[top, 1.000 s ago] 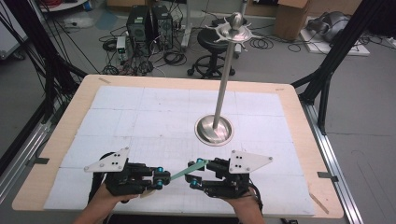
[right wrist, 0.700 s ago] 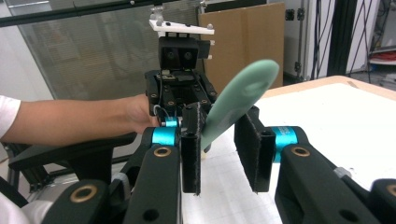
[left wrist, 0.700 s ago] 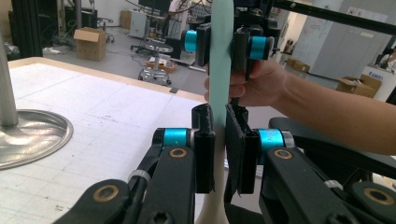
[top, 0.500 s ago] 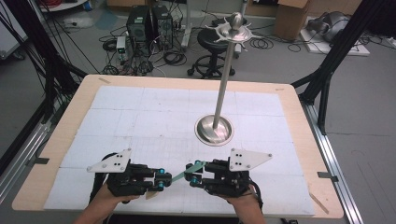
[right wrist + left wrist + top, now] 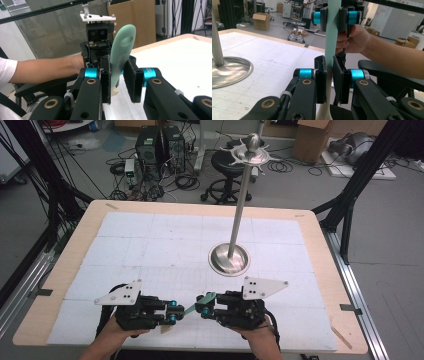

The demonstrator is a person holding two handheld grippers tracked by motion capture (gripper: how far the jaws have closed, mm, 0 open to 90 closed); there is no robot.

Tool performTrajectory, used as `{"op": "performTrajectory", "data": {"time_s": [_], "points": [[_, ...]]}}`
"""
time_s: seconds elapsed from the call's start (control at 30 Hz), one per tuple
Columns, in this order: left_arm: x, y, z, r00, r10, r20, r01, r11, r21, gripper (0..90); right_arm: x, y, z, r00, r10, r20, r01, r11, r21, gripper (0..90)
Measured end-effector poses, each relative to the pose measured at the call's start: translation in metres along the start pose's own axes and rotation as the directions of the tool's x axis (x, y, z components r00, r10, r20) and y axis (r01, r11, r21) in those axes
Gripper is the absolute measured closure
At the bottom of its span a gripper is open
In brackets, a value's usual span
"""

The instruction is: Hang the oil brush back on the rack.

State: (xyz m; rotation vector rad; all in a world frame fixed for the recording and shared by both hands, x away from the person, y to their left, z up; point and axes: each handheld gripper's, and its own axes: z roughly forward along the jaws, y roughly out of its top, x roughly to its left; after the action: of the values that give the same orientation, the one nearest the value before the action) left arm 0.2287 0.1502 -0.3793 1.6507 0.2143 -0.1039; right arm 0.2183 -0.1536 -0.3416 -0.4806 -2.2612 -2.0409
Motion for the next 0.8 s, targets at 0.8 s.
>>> {"op": "performTrajectory", "data": {"time_s": [0.8], "points": [[-0.003,0.002,0.010,0.9978,0.000,-0.066,0.005,0.9980,0.063,55.3,0.001,0.008,0.003,0.9988,-0.005,0.049,0.003,0.9993,0.038,78.3]]}}
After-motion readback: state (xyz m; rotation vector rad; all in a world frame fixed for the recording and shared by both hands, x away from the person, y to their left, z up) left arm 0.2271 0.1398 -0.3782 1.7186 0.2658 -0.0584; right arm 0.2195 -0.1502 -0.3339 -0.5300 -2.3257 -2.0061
